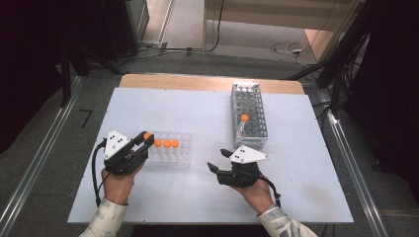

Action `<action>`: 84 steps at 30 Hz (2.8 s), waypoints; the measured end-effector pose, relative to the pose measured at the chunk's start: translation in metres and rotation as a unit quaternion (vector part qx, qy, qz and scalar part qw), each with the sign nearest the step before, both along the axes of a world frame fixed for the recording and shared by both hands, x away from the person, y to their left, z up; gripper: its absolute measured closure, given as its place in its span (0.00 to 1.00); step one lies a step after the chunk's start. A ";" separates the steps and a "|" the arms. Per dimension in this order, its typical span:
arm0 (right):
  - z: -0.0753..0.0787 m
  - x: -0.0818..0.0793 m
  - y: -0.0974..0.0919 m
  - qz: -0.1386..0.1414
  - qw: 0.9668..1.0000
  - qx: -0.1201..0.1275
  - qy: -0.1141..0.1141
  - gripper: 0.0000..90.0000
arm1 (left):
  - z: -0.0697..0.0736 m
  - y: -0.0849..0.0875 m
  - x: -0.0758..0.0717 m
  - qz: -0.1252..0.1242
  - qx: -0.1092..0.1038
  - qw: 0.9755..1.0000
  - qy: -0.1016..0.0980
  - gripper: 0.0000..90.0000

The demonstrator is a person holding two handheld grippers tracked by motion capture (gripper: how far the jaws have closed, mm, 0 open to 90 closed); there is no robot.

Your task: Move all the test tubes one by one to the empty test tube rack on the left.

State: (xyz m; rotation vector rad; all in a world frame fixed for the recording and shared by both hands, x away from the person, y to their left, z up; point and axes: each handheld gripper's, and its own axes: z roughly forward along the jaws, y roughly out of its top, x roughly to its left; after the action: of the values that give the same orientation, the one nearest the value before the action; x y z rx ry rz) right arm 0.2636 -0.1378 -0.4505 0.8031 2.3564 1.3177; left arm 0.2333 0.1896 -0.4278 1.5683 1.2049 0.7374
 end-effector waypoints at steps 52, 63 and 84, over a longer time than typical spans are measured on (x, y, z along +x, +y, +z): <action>-0.001 0.079 -0.051 -0.202 0.979 0.025 -0.013 0.52 | 0.004 -0.015 -0.001 0.006 -0.012 1.000 -0.004 0.20; -0.005 0.096 -0.042 -0.211 0.977 0.022 -0.013 0.64 | 0.003 -0.016 -0.001 0.001 -0.011 1.000 -0.003 0.20; 0.000 0.099 -0.039 -0.217 0.975 0.024 -0.028 0.79 | 0.003 -0.016 -0.001 0.001 -0.013 1.000 -0.004 0.20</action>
State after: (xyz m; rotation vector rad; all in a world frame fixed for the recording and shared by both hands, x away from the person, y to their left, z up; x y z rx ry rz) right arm 0.3626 -0.1771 -0.4502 1.1966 1.9590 1.1906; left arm 0.2324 0.1738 -0.4247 1.5430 1.2060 0.7255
